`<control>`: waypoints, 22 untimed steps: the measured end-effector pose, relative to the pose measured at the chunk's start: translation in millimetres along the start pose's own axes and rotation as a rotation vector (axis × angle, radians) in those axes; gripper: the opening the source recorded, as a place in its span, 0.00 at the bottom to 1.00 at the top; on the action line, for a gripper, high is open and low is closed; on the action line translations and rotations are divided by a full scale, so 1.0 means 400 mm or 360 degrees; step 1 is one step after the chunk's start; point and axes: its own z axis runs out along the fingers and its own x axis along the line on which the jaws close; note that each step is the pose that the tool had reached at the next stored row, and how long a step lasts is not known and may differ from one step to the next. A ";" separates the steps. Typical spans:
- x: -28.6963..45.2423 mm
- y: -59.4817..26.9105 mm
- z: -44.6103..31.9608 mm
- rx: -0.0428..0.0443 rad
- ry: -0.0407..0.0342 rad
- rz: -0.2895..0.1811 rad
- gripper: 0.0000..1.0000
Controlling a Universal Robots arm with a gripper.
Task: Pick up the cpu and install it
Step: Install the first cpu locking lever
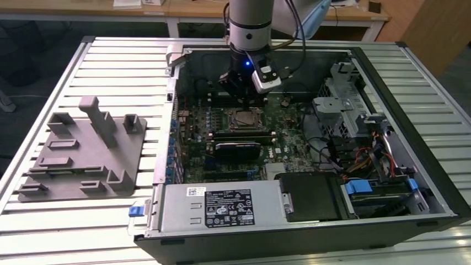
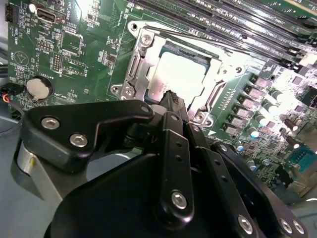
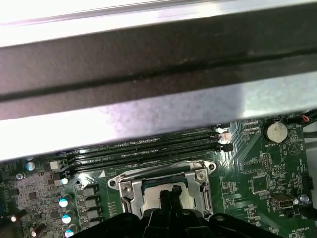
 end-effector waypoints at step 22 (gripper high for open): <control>-0.008 -0.048 0.001 0.0004 -0.0001 -0.0009 0.11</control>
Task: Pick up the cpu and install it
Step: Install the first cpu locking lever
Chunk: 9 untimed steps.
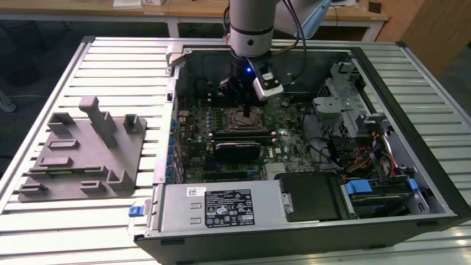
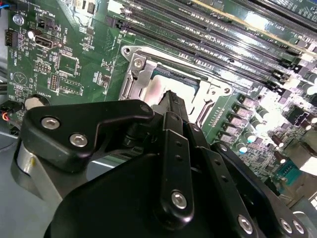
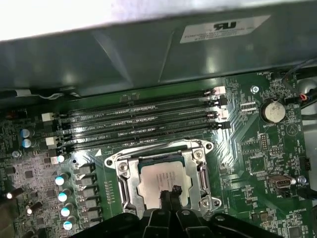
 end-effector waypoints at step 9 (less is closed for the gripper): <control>-0.001 -0.001 -0.025 0.0000 0.0000 -0.0001 0.11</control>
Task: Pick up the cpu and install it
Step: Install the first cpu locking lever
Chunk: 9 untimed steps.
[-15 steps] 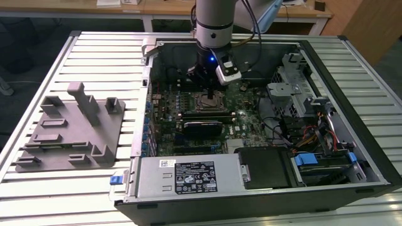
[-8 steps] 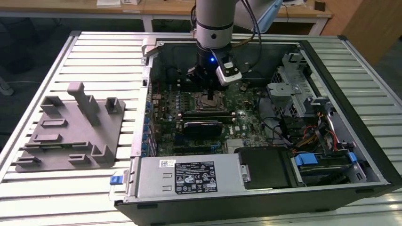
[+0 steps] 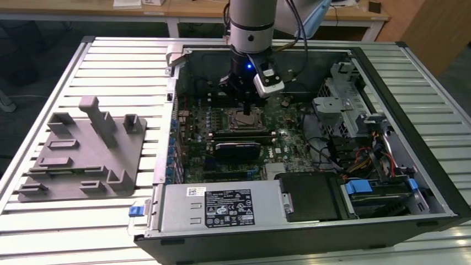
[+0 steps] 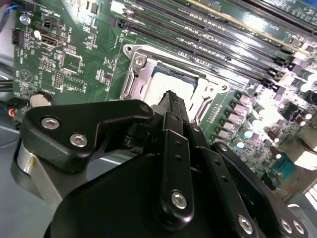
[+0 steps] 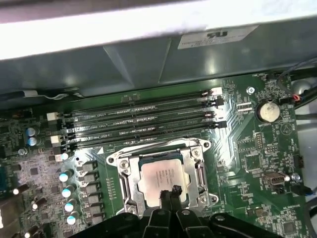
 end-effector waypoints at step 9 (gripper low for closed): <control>-0.001 0.000 -0.025 0.0000 0.0000 0.0000 0.11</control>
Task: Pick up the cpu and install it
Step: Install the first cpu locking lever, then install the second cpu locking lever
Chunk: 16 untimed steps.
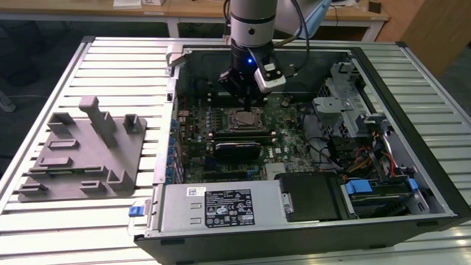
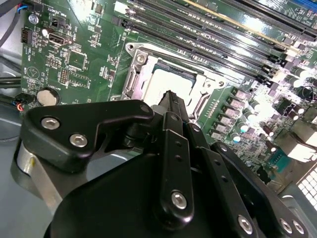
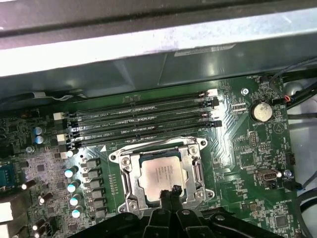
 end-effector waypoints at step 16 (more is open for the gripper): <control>0.000 0.000 -0.008 0.0001 0.0000 0.0000 0.11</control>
